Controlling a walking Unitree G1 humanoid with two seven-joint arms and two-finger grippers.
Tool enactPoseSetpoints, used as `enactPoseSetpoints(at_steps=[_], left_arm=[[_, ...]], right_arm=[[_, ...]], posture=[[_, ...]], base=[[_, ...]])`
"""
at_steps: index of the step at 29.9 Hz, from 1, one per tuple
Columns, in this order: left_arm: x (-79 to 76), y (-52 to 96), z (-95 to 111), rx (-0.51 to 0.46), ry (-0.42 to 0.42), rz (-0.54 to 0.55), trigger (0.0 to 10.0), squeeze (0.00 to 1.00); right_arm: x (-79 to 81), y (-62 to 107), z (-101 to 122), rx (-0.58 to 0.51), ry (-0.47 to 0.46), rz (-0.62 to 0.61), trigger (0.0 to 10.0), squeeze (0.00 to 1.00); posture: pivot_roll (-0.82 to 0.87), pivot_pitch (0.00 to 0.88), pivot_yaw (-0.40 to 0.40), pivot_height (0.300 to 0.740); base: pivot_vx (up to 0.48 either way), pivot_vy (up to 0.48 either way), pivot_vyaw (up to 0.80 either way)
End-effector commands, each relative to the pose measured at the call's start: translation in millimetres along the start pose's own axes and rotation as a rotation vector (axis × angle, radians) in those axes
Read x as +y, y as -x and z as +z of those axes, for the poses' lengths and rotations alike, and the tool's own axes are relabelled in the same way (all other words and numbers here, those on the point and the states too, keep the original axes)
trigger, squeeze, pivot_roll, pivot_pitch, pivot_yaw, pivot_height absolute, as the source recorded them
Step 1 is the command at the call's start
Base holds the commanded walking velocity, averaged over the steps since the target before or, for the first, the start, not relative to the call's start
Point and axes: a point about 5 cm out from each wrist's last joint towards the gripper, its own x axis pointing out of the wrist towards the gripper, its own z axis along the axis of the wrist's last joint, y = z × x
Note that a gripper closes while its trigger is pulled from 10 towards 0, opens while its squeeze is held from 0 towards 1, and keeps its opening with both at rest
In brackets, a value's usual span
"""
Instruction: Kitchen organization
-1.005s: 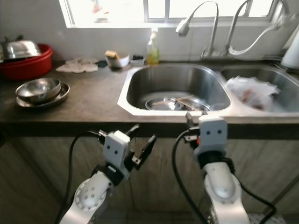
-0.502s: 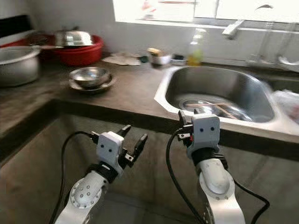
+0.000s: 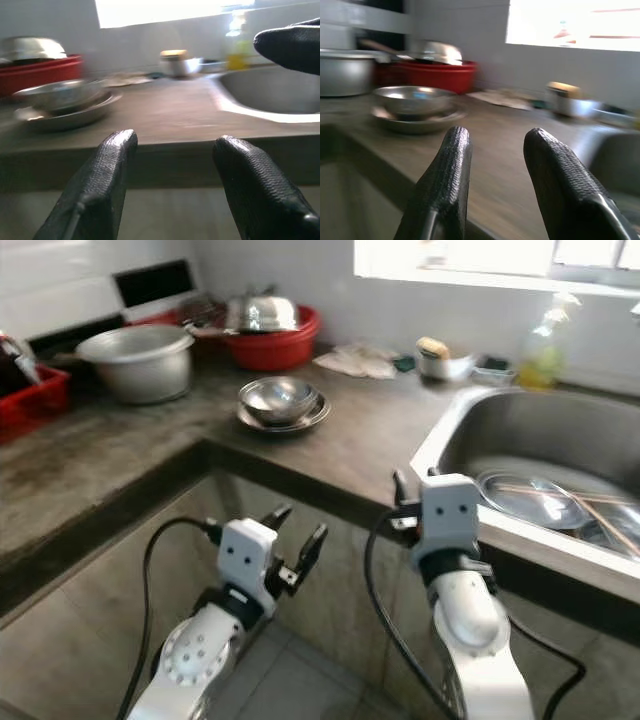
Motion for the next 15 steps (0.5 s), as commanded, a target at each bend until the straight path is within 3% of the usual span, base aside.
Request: enactPoseSetpoints(at_steps=[1,9,15], left_arm=[[7.4,2.7,-3.4,0.019,-0.017,0.024,10.0,0.0],[7.1,1.5,-3.5,0.019,-0.018,0.025,10.0,0.0],[7.8,0.8,-4.2,0.018,-0.02,0.024,10.0,0.0]], right_arm=[[7.0,-2.8,2.9,-0.013,-0.01,0.028,10.0,0.0],[8.3,-5.0,4.5,-0.025,-0.011,0.039,10.0,0.0],[7.7,-10.6,6.7,-0.033,-0.023,0.039,10.0,0.0]], posture=[[0.06,0.0,-0.03,0.74],[0.06,0.0,-0.031,0.74],[0.06,0.0,-0.031,0.74]], base=[[0.315,0.0,0.77],[0.297,0.0,0.64],[0.29,0.0,0.0]])
